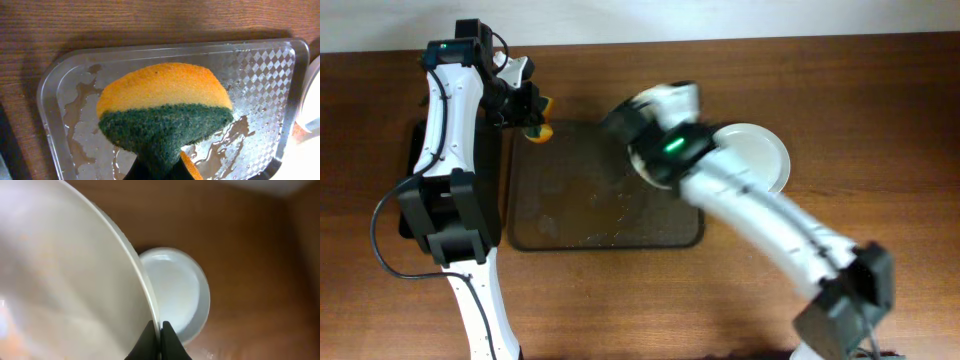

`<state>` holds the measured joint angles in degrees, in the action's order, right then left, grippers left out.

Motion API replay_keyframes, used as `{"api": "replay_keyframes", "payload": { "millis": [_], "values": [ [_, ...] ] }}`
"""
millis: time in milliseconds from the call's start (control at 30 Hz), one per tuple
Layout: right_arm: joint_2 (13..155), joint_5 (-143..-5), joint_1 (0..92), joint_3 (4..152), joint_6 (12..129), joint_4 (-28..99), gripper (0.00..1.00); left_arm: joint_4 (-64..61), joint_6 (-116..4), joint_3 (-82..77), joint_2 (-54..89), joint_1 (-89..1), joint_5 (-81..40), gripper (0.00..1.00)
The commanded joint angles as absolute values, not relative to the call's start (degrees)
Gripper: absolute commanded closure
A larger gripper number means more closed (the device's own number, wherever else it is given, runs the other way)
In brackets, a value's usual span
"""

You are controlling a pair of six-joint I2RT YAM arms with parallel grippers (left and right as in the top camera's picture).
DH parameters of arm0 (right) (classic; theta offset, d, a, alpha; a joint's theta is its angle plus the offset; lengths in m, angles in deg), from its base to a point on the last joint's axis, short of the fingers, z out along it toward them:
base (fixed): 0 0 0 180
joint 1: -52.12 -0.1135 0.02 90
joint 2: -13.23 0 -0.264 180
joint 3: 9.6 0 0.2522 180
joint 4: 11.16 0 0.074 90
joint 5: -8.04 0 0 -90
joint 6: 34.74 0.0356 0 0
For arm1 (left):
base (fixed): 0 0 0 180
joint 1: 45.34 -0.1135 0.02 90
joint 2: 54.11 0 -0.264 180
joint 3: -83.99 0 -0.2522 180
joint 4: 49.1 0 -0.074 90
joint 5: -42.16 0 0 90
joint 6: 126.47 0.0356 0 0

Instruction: Clean dirty plates on tray and stack at the side

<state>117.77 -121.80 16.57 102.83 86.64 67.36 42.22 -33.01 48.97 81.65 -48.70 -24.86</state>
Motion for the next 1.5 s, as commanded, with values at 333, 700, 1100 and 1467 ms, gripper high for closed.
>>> {"api": "replay_keyframes", "payload": {
  "millis": [333, 700, 1100, 1467],
  "values": [
    [118.5, -82.0, 55.6, 84.2, 82.9, 57.8, 0.96, 41.7, -31.9, 48.7, 81.0, -48.7, -25.6, 0.99],
    [118.6, -76.7, 55.4, 78.5, 81.6, 50.2, 0.44, 41.7, -31.9, 48.7, 81.0, -48.7, -26.1, 0.99],
    [115.1, -70.4, 38.3, 85.6, 81.2, 55.5, 0.38, 48.2, -40.2, 51.8, 73.4, -48.9, -47.0, 0.99],
    [124.5, -78.8, 32.1, 84.3, 82.5, 53.2, 0.56, 51.0, -43.1, 51.5, 73.4, -57.7, -55.6, 0.99]
  ]
}}
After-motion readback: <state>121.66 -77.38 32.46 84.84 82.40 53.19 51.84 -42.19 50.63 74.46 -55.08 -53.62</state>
